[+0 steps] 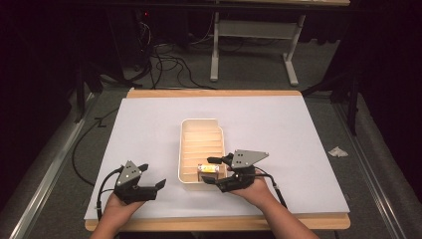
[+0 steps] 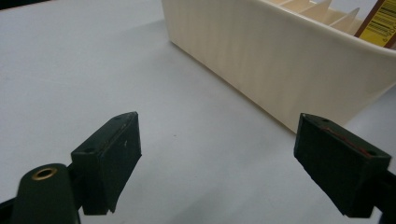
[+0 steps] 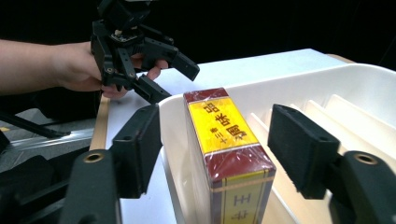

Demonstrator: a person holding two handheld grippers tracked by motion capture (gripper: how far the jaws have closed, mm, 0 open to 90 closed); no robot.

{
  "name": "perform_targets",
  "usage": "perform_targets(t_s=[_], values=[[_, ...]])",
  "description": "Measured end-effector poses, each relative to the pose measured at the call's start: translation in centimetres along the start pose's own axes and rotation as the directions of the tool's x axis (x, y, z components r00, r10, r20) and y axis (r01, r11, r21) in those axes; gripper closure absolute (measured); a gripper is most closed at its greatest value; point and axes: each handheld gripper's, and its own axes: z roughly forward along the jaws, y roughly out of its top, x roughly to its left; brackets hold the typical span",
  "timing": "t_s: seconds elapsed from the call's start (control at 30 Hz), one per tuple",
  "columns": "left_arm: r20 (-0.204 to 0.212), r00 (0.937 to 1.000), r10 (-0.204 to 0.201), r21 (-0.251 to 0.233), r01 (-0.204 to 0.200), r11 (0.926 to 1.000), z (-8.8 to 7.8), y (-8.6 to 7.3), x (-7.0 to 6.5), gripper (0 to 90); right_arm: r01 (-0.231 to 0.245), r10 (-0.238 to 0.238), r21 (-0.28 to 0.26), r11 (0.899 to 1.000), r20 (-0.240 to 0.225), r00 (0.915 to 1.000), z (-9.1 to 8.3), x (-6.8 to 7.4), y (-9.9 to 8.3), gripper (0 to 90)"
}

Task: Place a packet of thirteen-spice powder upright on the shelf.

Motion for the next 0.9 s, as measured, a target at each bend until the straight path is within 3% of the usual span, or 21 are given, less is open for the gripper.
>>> perform_targets(t_s=[0.23,0.57,0.73,0.9], values=[[0.000,1.0000,0.002,0.000,-0.002,1.0000,0.0,0.0,0.0,15.6,0.005,-0.004,-0.023,1.000,0.032,0.9995,-0.2,0.2,0.6,26.4],[0.000,1.0000,0.003,-0.002,-0.003,1.0000,0.0,0.0,0.0,15.6,-0.016,0.019,-0.045,0.999,0.057,0.9982,-0.6,0.4,1.3,23.0],[0.004,1.0000,0.005,-0.005,-0.005,1.0000,-0.1,0.1,0.0,15.6,-0.019,0.026,-0.069,0.997,0.096,0.9950,-1.4,0.2,1.9,22.7],[0.009,1.0000,0.003,-0.011,-0.002,0.9999,-0.1,0.2,0.0,15.6,-0.027,0.044,-0.106,0.994,0.162,0.9859,-2.8,-0.2,2.5,21.4]])
